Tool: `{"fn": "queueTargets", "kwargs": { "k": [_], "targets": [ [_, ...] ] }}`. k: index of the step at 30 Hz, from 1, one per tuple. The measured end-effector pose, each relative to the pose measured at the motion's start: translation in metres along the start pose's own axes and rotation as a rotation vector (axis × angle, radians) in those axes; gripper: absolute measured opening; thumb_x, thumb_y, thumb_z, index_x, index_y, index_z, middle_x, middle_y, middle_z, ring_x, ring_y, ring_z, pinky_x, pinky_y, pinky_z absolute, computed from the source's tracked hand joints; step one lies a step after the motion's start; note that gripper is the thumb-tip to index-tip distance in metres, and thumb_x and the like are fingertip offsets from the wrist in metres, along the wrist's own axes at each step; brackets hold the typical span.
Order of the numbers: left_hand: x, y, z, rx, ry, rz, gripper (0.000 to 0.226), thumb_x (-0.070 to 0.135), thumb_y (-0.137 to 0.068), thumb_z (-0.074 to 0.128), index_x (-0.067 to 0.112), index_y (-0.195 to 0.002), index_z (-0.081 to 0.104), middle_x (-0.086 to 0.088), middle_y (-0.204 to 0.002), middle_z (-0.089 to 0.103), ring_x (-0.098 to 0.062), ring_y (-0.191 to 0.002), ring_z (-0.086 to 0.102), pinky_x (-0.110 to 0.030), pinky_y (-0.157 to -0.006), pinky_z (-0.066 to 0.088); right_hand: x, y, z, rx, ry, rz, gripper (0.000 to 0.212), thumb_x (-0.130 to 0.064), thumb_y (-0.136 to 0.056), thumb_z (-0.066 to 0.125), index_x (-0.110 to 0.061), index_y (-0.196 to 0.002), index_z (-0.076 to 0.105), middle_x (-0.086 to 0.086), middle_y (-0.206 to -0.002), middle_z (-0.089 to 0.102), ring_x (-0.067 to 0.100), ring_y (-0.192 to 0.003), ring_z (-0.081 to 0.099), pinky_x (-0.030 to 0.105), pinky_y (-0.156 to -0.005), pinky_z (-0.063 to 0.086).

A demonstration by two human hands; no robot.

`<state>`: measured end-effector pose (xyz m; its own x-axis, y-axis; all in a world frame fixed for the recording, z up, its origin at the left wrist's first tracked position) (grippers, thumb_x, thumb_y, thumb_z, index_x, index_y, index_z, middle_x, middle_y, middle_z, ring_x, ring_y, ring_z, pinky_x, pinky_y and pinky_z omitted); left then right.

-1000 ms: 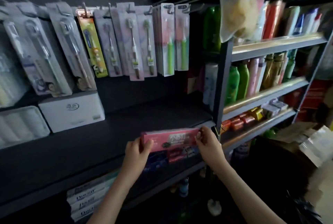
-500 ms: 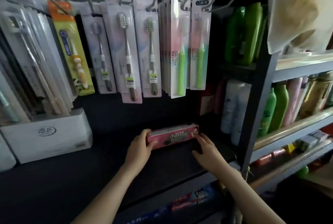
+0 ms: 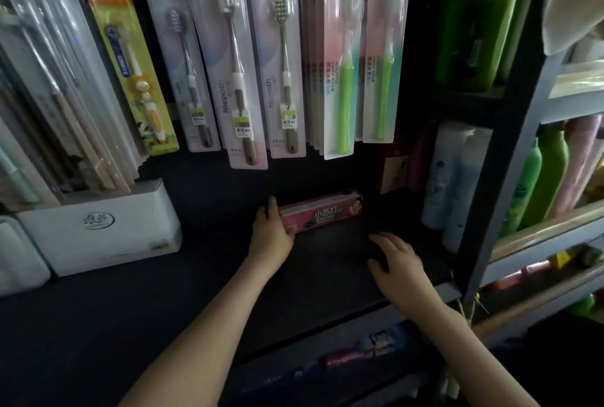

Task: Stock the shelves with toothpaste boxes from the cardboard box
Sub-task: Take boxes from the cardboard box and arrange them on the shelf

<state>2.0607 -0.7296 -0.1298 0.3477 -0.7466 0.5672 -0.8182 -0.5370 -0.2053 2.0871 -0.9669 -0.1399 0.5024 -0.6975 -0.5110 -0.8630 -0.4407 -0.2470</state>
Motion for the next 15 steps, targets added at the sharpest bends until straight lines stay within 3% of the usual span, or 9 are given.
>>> {"fn": "queueTargets", "kwargs": {
  "k": [3, 5, 8, 11, 15],
  "targets": [
    [0.035, 0.086, 0.009, 0.192, 0.034, 0.203, 0.068, 0.025, -0.093, 0.057, 0.009, -0.149, 0.022, -0.016, -0.152, 0.024, -0.027, -0.14, 0.024, -0.034, -0.115, 0.026, 0.005, 0.056, -0.018, 0.173, -0.127, -0.051, 0.041, -0.011, -0.092, 0.056, -0.017, -0.132, 0.052, 0.0, -0.133, 0.05, 0.022, -0.125, 0.041, 0.04, -0.102, 0.038],
    [0.063, 0.172, 0.037, 0.152, 0.188, 0.445, 0.053, 0.022, -0.094, 0.054, 0.012, -0.143, 0.036, -0.009, -0.145, 0.036, -0.019, -0.136, 0.032, -0.027, -0.111, 0.031, 0.021, 0.11, -0.03, 0.295, -0.171, -0.051, 0.034, -0.008, -0.089, 0.056, -0.013, -0.122, 0.059, 0.0, -0.119, 0.056, 0.017, -0.113, 0.046, 0.03, -0.096, 0.038],
    [0.084, 0.299, 0.1, -0.248, 0.332, 0.56, 0.039, 0.027, -0.097, 0.044, 0.02, -0.135, 0.043, 0.004, -0.135, 0.045, -0.006, -0.126, 0.039, -0.012, -0.105, 0.028, 0.066, 0.209, -0.033, 0.361, -0.182, 0.071, 0.03, -0.014, -0.085, 0.052, -0.009, -0.113, 0.063, -0.002, -0.106, 0.058, 0.012, -0.102, 0.049, 0.017, -0.089, 0.035],
    [0.086, 0.407, 0.18, -0.775, 0.335, 0.464, 0.04, 0.026, -0.1, 0.044, 0.022, -0.139, 0.04, 0.006, -0.134, 0.044, -0.005, -0.122, 0.044, -0.02, -0.102, 0.038, 0.132, 0.328, -0.016, 0.327, -0.213, 0.359, 0.028, -0.004, -0.088, 0.056, -0.01, -0.114, 0.062, -0.008, -0.104, 0.055, 0.011, -0.1, 0.05, 0.014, -0.087, 0.036],
    [0.073, 0.539, 0.276, -1.217, 0.183, 0.475, 0.039, 0.02, -0.098, 0.046, 0.018, -0.137, 0.043, 0.0, -0.134, 0.046, -0.016, -0.123, 0.047, -0.022, -0.1, 0.038, 0.214, 0.513, 0.029, 0.236, -0.229, 0.805, 0.03, 0.0, -0.087, 0.058, -0.01, -0.115, 0.061, -0.006, -0.103, 0.052, 0.015, -0.102, 0.053, 0.02, -0.085, 0.039]
  ]
}}
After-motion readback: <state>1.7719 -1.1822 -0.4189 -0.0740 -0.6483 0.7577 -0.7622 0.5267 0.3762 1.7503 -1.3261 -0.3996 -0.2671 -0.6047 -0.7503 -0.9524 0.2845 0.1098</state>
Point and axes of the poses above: each hand's wrist, its own y-axis away from the middle knuckle, its own z-axis out of the palm, x = y × z, the point moved 4 cm from there along -y, towards the middle knuckle
